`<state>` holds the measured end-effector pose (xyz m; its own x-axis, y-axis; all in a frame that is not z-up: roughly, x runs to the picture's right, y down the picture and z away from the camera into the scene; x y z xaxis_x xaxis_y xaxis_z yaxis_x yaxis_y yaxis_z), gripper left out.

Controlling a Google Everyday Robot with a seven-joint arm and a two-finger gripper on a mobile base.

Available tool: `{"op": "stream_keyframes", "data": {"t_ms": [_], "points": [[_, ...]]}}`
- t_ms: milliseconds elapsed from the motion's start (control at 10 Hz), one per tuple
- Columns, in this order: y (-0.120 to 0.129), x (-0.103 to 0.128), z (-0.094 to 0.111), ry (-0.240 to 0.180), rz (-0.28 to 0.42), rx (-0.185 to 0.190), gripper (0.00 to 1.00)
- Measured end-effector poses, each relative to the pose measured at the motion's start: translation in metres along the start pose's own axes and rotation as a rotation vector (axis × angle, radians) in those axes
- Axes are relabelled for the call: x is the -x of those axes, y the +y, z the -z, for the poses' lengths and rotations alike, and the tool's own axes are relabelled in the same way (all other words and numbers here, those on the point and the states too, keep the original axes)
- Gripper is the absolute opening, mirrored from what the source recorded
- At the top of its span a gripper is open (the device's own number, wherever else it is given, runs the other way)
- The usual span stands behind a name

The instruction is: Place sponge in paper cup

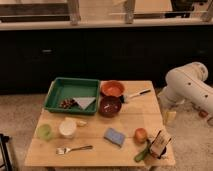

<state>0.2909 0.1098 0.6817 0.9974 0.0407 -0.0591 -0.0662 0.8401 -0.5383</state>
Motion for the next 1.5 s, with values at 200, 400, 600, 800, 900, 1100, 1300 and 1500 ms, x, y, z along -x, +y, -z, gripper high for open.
{"op": "stream_keyframes", "data": {"t_ms": [200, 400, 600, 800, 900, 1100, 1300, 1500], "points": [[0.0, 0.0, 0.0, 0.0, 0.0, 0.0, 0.8], [0.002, 0.001, 0.0, 0.003, 0.006, 0.002, 0.8], [0.01, 0.022, -0.003, 0.022, 0.087, 0.014, 0.8], [0.019, 0.035, -0.005, 0.038, 0.155, 0.022, 0.8], [0.02, 0.037, -0.007, 0.042, 0.16, 0.022, 0.8], [0.022, 0.04, -0.01, 0.047, 0.166, 0.019, 0.8], [0.028, 0.058, -0.014, 0.063, 0.245, 0.018, 0.8], [0.038, 0.07, -0.018, 0.07, 0.297, 0.016, 0.8]]}}
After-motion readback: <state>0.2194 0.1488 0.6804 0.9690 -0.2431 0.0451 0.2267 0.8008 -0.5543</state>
